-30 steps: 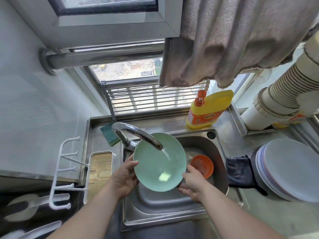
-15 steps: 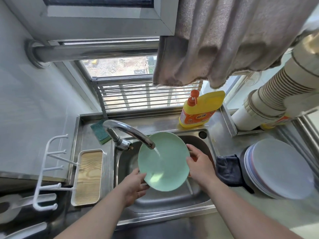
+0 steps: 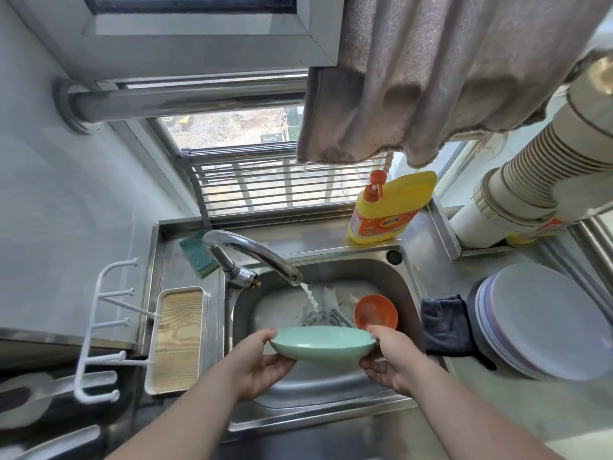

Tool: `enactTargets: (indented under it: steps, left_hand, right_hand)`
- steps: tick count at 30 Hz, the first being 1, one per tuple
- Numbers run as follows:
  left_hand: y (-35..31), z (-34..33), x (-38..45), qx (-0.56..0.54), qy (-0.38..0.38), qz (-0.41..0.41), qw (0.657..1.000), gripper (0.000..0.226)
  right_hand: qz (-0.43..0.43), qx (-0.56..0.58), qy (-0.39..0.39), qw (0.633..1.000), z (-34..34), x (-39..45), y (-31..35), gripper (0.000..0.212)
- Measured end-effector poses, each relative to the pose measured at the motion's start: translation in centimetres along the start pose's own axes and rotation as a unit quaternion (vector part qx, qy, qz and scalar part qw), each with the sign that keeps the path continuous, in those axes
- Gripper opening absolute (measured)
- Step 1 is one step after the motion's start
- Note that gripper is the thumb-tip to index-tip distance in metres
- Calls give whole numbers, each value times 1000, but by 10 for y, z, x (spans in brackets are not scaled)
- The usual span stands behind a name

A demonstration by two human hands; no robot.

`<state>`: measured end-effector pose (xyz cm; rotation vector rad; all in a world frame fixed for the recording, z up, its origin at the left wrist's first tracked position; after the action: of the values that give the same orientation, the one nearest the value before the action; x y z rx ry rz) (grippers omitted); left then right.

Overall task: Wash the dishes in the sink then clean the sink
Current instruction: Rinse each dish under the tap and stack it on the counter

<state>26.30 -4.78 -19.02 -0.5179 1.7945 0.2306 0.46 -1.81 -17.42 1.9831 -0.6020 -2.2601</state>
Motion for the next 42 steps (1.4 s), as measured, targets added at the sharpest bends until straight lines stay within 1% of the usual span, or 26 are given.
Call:
enactTargets:
  steps: [2,4,7,9,13,16,17,19,21,23,27,29,30,31,33,35,37,38,39,42]
  left_hand:
    - [18,1,6,-24,-4,52,998,39]
    - [40,-2,12,-34,3,100,994,45]
    - [71,-17,13,-20,41,164,985,47]
    - [82,-25,14,-11,61,177,982,53]
    - [85,-35,17,18,71,179,981,67]
    - [79,-44,15,68,73,143,985,70]
    - [75,-46,14,83,63,118,988,67]
    - [68,-45,17,106,34,67,991,51]
    - [65,-44,17,137,10,47,989,44]
    - [63,-48,13,157,1,48,986,41]
    - [60,-75,1,190,33,20,981,36]
    - [59,-107,-4,199,63,-21,978,43]
    - [59,-130,-8,209,82,-46,974,48]
    - [60,-155,-12,223,102,-72,967,53]
    - [66,-212,-20,262,134,-124,948,59]
    - [75,-263,-16,303,142,-168,927,62]
    - [91,-308,-6,333,142,-200,910,65]
    - [99,-330,-2,363,145,-226,892,65]
    - [106,-348,3,403,136,-258,867,63]
    - [126,-387,5,524,64,-339,779,57]
  right_hand:
    - [-11,0,-13,1000,5,0,-2,30]
    - [-9,-16,-33,999,14,0,1,39]
    - [21,-45,-92,995,34,1,15,49]
    - [48,-50,-120,990,48,-1,25,49]
    - [84,-26,-130,988,66,-6,33,49]
    - [139,33,-127,982,74,-6,38,43]
    - [142,56,-120,981,76,-6,37,39]
    - [128,95,-93,983,75,-4,31,32]
    - [123,92,-72,985,77,-5,28,26]
    - [149,73,-57,984,82,-11,34,20]
    - [231,30,-29,972,107,-37,61,18]
    - [269,25,-45,962,136,-54,77,4]
    - [285,15,-70,956,157,-61,85,14]
    - [304,-7,-101,947,181,-68,92,21]
    - [330,-83,-170,925,232,-82,101,27]
    - [337,-160,-225,900,282,-87,104,29]
    - [332,-223,-264,878,326,-86,101,32]
    - [324,-254,-276,868,343,-81,99,32]
    - [315,-282,-283,861,357,-78,96,32]
    - [259,-347,-308,847,393,-58,82,41]
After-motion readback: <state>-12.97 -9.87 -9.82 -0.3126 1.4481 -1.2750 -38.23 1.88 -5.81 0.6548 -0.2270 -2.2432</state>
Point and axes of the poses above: each hand's wrist, its own x-axis towards the middle knuckle, its own z-axis out of the back of the hand, y = z × x, the point moved 10 cm from there along x, towards the middle knuckle, and after that the axes turned 5 degrees about -x, right-handed, at the moved point
